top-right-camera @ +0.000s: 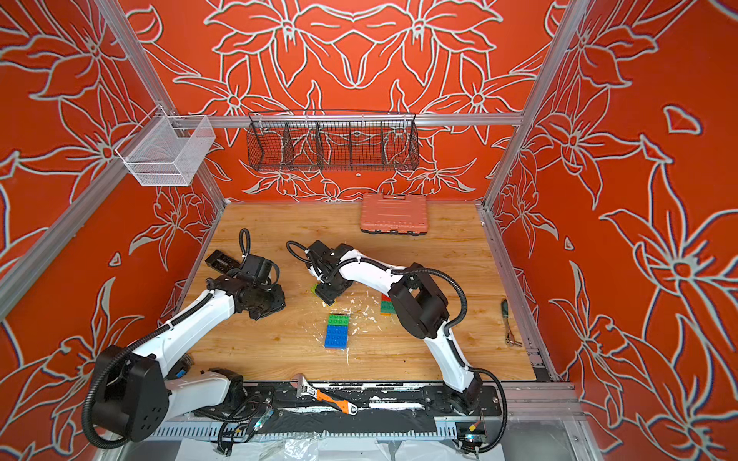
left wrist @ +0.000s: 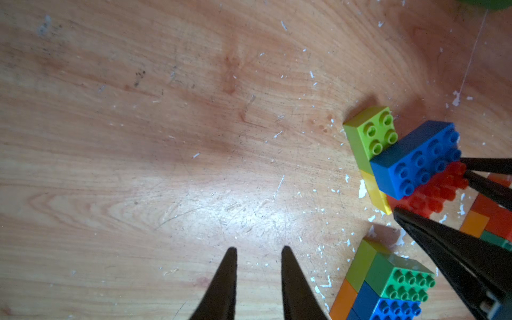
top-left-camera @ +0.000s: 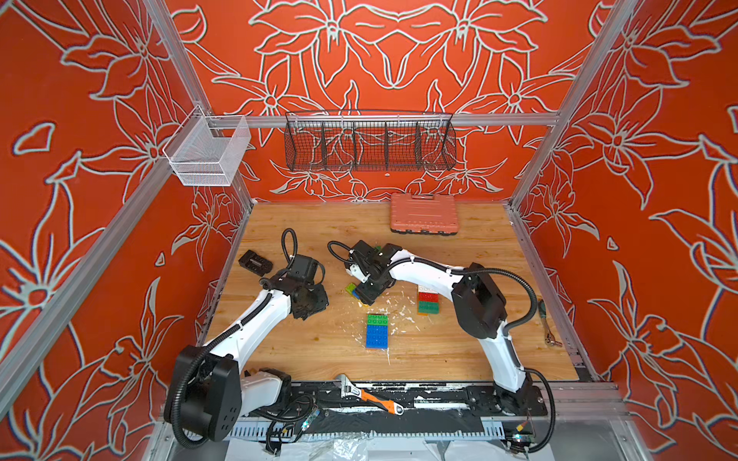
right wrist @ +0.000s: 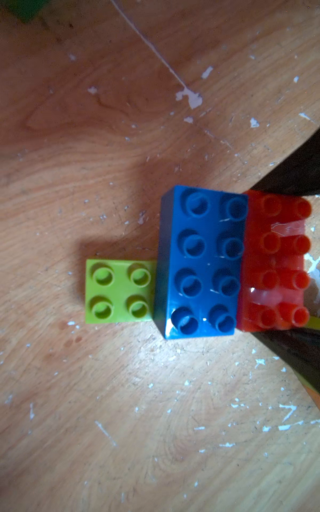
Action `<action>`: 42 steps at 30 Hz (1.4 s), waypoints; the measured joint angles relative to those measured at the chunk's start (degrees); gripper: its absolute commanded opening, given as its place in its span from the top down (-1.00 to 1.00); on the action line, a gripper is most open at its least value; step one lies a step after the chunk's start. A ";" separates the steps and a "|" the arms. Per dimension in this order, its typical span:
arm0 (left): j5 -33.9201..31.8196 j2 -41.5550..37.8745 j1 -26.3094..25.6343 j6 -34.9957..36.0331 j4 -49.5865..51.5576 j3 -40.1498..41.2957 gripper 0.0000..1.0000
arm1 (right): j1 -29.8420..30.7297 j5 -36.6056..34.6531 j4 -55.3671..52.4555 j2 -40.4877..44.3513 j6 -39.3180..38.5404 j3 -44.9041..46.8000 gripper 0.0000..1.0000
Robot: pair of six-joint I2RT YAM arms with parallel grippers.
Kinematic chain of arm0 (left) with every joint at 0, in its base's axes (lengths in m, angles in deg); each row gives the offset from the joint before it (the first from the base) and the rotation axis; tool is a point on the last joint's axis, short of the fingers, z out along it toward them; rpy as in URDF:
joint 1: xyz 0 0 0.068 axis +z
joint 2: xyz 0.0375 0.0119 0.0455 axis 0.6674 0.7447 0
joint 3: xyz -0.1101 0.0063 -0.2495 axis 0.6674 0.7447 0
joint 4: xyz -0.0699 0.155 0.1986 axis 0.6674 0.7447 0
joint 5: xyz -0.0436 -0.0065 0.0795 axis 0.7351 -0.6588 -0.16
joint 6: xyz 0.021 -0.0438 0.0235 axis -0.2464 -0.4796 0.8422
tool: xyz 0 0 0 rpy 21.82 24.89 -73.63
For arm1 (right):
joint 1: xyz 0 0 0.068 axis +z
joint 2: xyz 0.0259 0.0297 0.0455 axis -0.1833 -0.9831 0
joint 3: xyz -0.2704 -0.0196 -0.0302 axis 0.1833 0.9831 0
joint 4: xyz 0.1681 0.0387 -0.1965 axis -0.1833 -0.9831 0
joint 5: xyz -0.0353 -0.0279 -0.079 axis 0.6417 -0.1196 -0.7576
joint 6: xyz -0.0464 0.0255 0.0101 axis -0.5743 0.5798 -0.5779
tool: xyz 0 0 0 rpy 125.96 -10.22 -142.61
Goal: Assemble a rectangle with lego
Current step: Assemble the lego brick with the lego brick.
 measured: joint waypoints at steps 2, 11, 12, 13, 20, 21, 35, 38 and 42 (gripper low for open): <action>0.00 0.00 0.00 -0.02 -0.04 0.02 0.46 | 0.07 -0.52 0.00 0.02 -0.02 0.00 0.38; 0.02 0.00 0.00 -0.02 -0.09 0.17 0.46 | 1.44 -2.21 -0.98 -0.87 -1.33 -1.70 0.41; 0.04 0.00 0.00 -0.02 -0.09 0.17 0.46 | 1.68 -2.49 -1.07 -1.05 -1.53 -1.99 0.41; 0.04 0.00 0.00 -0.02 -0.09 0.17 0.46 | 1.90 -2.86 -1.11 -1.11 -1.66 -2.12 0.41; 0.07 0.00 0.02 -0.02 -0.15 0.57 0.46 | 2.45 -4.17 -1.11 -1.14 -2.12 -2.16 0.42; 0.09 0.00 0.00 -0.02 -0.15 0.63 0.46 | 2.45 -4.26 -1.14 -1.18 -2.23 -2.21 0.43; 0.13 -0.13 0.26 -0.02 -0.15 0.66 0.46 | 2.25 -0.50 -1.31 -1.70 -5.20 -2.51 0.49; 0.15 -0.13 0.33 -0.02 -0.15 0.66 0.46 | 2.29 0.26 -1.95 -1.86 -5.60 -2.84 0.49; 0.13 -0.13 0.33 -0.02 -0.09 0.66 0.45 | 2.36 -1.03 -2.16 -1.92 -5.49 -3.02 0.49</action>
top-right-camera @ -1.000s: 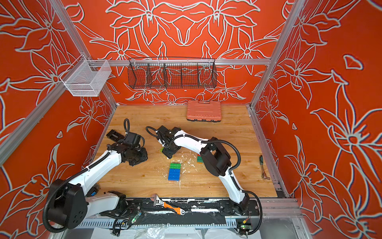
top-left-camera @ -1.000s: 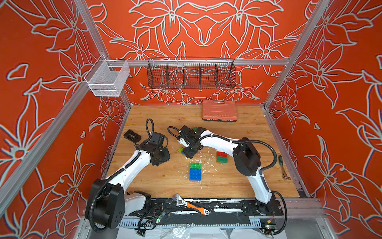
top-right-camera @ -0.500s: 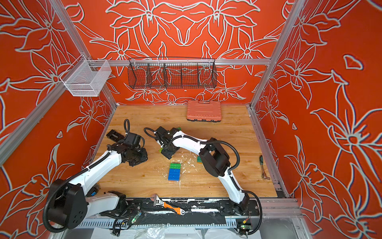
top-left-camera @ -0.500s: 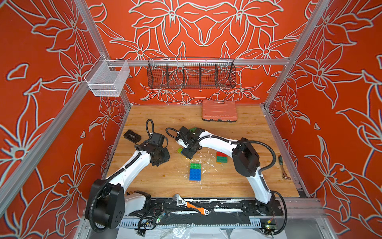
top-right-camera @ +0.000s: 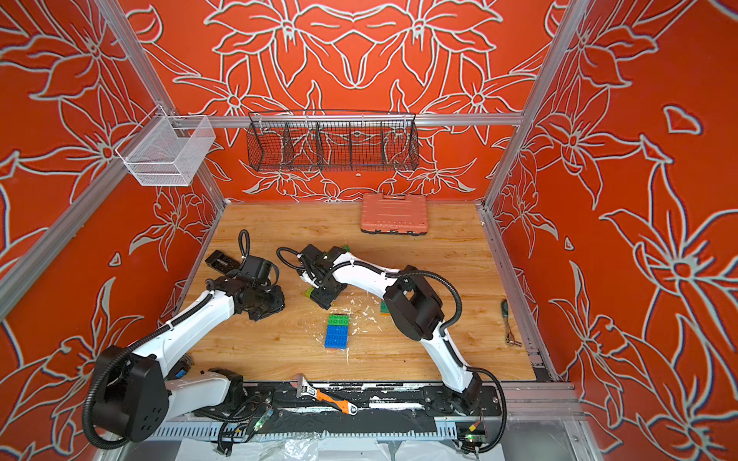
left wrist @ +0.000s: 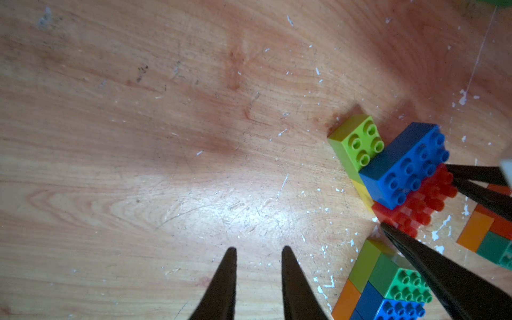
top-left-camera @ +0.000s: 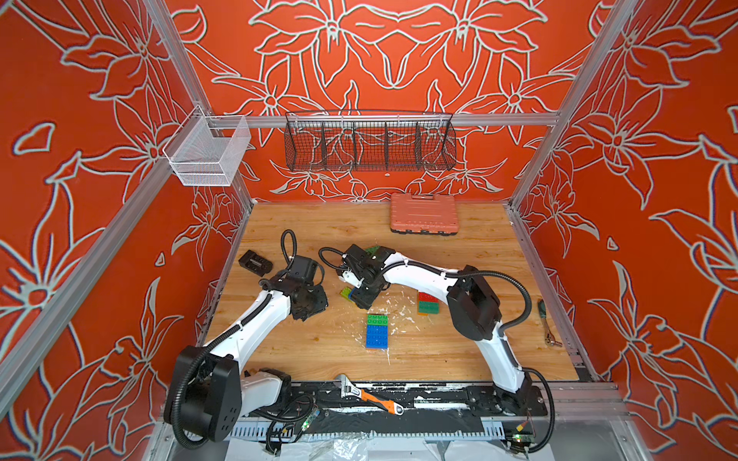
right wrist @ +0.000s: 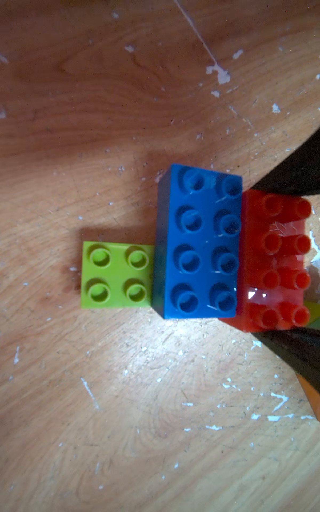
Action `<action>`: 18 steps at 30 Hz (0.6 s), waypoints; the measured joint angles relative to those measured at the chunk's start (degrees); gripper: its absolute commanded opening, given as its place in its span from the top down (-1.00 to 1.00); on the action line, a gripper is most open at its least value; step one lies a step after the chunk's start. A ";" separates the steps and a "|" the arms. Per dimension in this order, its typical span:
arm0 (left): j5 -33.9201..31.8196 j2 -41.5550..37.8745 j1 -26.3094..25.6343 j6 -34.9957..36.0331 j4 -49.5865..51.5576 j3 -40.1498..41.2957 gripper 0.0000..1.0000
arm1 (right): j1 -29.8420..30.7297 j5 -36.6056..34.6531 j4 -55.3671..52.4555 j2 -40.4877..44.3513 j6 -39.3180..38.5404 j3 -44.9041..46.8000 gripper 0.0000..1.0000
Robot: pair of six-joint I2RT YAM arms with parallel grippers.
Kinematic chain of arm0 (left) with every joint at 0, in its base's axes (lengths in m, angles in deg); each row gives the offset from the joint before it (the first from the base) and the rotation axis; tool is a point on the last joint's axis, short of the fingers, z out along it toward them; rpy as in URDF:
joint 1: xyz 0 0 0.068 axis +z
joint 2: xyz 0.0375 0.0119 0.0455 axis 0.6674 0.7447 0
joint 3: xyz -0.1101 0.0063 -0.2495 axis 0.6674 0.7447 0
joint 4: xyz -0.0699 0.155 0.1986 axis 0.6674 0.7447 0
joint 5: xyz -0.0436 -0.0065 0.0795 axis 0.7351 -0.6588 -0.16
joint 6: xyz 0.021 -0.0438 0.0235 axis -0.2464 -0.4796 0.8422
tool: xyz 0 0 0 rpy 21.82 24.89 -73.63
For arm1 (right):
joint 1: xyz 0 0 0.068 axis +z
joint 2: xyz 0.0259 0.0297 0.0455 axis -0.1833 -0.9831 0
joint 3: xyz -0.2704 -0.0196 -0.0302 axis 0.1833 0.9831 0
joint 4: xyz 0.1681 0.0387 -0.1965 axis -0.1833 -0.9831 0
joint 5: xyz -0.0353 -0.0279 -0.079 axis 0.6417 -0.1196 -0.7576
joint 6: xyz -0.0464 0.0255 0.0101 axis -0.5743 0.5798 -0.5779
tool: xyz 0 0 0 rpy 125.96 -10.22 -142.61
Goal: Assemble a rectangle with lego
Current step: Assemble the lego brick with the lego brick.
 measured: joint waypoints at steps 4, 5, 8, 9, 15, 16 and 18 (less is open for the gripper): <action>0.02 0.00 0.00 0.00 0.02 0.00 0.45 | -0.02 -1.36 -0.04 -0.02 0.59 -0.04 0.51; 0.02 0.00 0.00 0.00 0.02 0.00 0.45 | -0.13 -1.31 -0.04 -0.02 0.76 -0.04 0.51; 0.02 0.00 0.00 0.02 0.02 -0.02 0.45 | -0.66 -0.46 0.15 -0.02 1.05 -0.04 0.52; 0.02 0.00 0.00 0.02 0.02 -0.02 0.45 | -0.87 -0.24 0.28 -0.02 1.05 -0.04 0.52; 0.50 0.04 0.00 0.00 0.02 -0.02 0.45 | -1.49 1.01 0.24 -0.02 1.40 -0.04 0.52; 0.52 0.04 0.00 0.00 0.02 -0.02 0.45 | -1.49 1.05 0.24 -0.02 1.44 -0.04 0.52; 0.61 0.04 0.00 0.00 0.02 -0.02 0.45 | -1.49 1.05 0.24 -0.02 1.44 -0.04 0.53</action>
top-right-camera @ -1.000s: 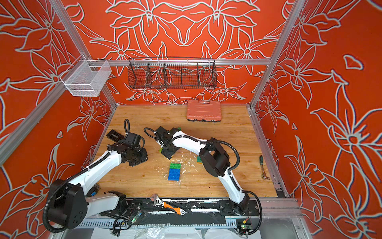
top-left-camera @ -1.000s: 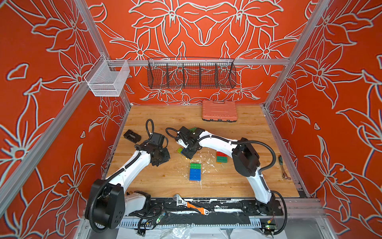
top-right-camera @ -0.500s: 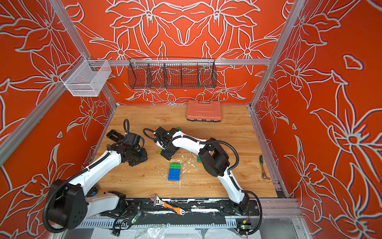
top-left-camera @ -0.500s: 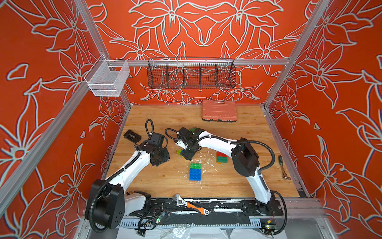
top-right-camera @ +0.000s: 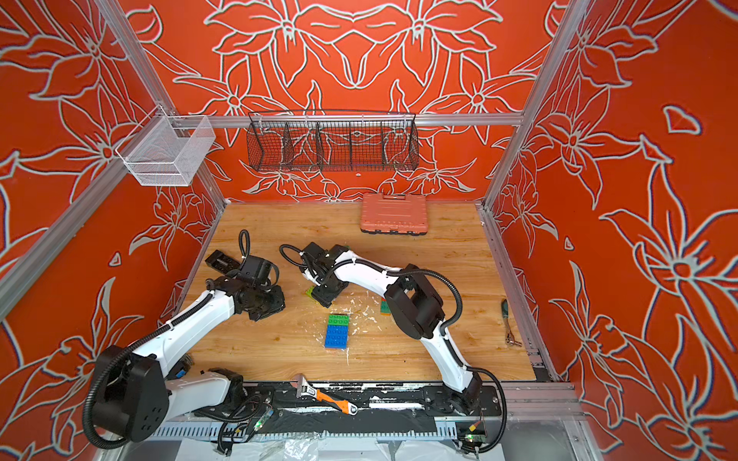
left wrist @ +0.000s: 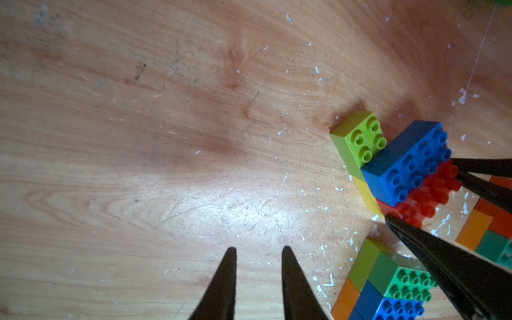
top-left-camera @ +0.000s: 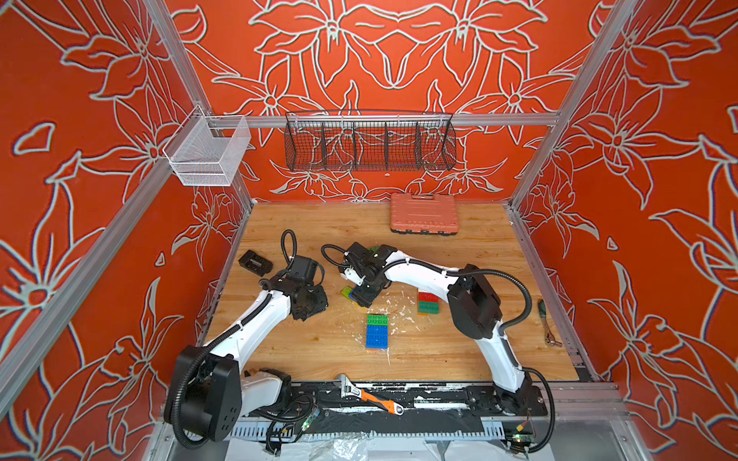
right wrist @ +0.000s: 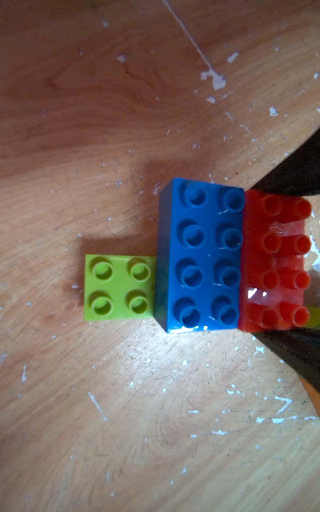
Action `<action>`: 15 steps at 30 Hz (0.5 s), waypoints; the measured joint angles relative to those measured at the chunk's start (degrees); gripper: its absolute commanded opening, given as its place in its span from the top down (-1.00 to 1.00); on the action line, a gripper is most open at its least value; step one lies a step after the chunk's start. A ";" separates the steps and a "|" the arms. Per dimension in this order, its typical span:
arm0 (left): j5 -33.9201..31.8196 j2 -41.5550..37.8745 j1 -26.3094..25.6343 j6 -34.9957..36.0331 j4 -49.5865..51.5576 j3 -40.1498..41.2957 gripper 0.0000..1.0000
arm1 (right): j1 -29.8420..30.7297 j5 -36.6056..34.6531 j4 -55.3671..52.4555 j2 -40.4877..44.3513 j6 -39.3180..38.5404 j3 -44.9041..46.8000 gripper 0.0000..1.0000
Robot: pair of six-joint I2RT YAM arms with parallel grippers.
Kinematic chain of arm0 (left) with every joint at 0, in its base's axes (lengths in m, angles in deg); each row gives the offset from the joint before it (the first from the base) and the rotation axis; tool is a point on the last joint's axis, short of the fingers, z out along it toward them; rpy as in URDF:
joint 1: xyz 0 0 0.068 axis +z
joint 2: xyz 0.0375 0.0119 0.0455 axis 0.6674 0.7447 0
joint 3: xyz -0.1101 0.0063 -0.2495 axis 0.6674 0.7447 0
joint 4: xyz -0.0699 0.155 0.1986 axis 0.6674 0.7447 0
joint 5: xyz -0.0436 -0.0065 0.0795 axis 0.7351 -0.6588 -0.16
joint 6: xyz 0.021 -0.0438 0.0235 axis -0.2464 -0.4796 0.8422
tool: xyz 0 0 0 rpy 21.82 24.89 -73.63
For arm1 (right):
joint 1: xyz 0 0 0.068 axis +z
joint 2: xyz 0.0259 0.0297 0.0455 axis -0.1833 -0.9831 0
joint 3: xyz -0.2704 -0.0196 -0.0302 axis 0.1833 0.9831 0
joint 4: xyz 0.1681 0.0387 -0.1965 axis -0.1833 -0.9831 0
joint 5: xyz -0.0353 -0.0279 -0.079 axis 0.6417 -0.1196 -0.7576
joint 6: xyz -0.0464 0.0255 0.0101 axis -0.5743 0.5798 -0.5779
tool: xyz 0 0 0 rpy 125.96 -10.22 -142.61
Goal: Assemble a rectangle with lego
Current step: Assemble the lego brick with the lego brick.
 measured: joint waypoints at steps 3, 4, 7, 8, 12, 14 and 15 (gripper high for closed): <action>0.02 0.00 0.00 0.00 0.00 0.00 0.45 | 0.00 -0.15 -0.13 -0.11 0.00 -0.11 0.54; 0.04 0.00 0.00 0.00 0.00 0.00 0.45 | 0.00 -0.24 -0.26 -0.20 0.02 -0.22 0.55; 0.17 0.00 0.00 0.00 -0.02 0.00 0.45 | 0.07 -0.94 -0.63 -0.42 0.07 -0.55 0.58; 0.26 0.00 0.00 -0.02 -0.02 0.00 0.45 | 0.13 -1.22 -0.66 -0.42 0.13 -0.55 0.58; 0.44 0.00 0.00 -0.02 -0.04 0.00 0.45 | 0.57 -2.23 -0.50 -0.42 0.70 -0.39 0.59; 0.48 0.02 0.00 -0.02 -0.07 0.00 0.45 | 0.57 -2.21 -0.22 -0.35 0.92 -0.07 0.60; 0.50 0.00 0.00 -0.02 -0.07 0.00 0.46 | 0.57 -2.23 -0.09 -0.28 1.01 0.04 0.60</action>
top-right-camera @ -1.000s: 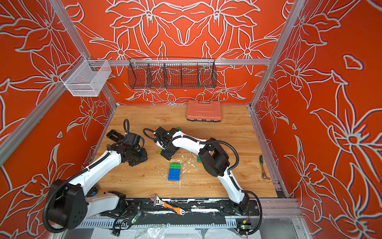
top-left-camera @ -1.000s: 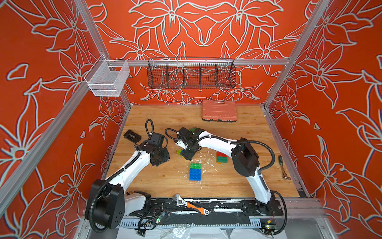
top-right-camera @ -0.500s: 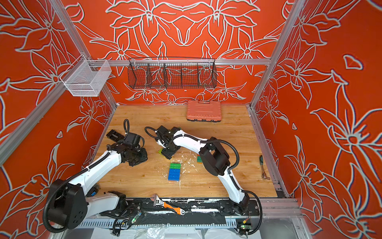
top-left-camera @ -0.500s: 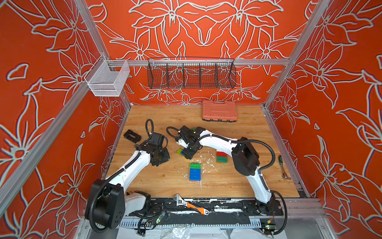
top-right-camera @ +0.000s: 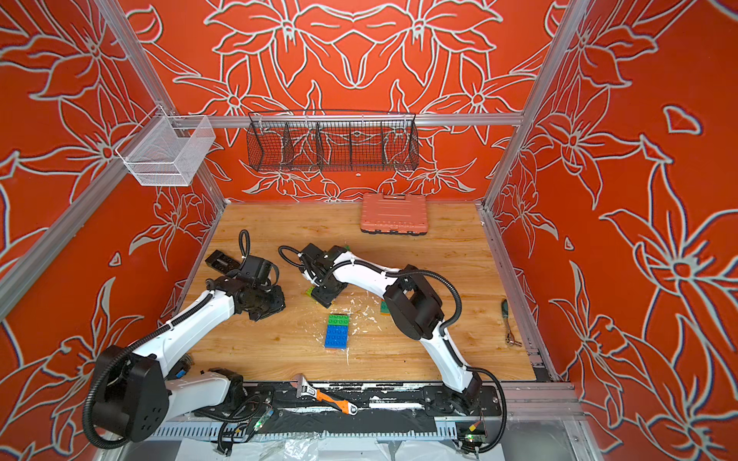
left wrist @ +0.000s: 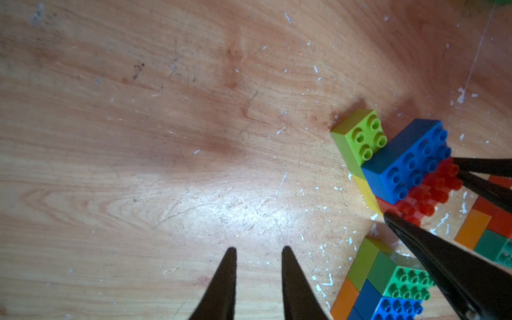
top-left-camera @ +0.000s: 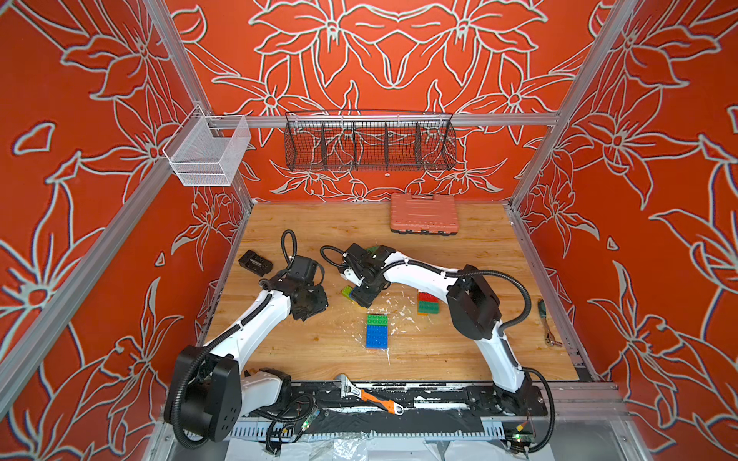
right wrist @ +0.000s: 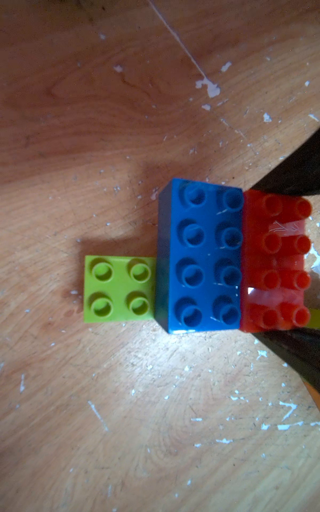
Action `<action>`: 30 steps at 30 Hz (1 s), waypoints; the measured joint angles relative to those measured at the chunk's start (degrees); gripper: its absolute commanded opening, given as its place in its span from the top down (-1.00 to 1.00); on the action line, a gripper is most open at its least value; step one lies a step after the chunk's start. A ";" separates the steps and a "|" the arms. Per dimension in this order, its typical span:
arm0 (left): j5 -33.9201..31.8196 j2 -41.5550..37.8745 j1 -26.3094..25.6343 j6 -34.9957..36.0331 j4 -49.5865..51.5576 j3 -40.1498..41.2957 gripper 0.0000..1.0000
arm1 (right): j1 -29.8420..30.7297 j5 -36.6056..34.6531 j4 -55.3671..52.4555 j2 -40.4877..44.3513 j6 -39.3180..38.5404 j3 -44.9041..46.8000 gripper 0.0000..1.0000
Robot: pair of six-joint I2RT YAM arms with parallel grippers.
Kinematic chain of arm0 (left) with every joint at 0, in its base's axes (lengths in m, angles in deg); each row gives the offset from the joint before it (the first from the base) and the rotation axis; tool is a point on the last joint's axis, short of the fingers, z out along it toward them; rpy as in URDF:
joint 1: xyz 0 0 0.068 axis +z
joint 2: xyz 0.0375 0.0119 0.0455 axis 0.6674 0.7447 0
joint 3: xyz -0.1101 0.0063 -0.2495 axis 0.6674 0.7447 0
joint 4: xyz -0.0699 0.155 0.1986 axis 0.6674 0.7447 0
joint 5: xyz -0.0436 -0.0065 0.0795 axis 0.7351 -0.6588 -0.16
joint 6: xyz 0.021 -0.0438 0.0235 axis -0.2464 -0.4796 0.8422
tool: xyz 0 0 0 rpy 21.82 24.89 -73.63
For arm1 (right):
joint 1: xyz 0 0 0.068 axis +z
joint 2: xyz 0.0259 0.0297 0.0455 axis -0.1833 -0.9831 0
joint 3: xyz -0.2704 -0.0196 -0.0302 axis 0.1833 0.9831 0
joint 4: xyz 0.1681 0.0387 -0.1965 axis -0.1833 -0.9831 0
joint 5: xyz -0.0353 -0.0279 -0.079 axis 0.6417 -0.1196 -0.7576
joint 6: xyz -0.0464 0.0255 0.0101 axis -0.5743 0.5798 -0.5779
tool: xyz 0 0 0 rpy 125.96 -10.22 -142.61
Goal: Assemble a rectangle with lego
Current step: Assemble the lego brick with the lego brick.
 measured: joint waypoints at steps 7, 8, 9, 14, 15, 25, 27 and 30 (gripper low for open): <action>0.17 0.02 0.00 0.00 -0.15 0.00 0.46 | -0.02 0.24 -0.04 0.11 0.07 0.31 0.63; 0.22 0.02 0.00 0.00 -0.17 0.00 0.46 | -0.02 0.28 -0.31 0.11 0.07 0.31 0.64; 0.26 0.02 0.00 0.00 -0.22 0.00 0.46 | -0.02 0.31 -0.48 0.11 0.04 0.31 0.64; 0.39 0.02 0.00 -0.04 -0.52 0.17 0.46 | -0.07 1.42 -0.72 0.07 0.00 0.28 0.65; 0.37 0.02 0.00 -0.07 -0.55 0.26 0.46 | -0.07 1.73 -0.81 0.02 0.02 0.20 0.66; 0.37 0.02 0.00 -0.37 -0.59 0.39 0.46 | 0.26 -0.61 -1.25 -0.22 0.90 -0.13 0.71; 0.37 0.02 0.00 -0.39 -0.59 0.39 0.46 | 0.33 -0.81 -1.11 -0.20 0.85 0.02 0.72; 0.37 0.02 0.00 -0.39 -0.61 0.39 0.46 | 0.31 -0.28 -0.83 -0.13 0.44 0.52 0.74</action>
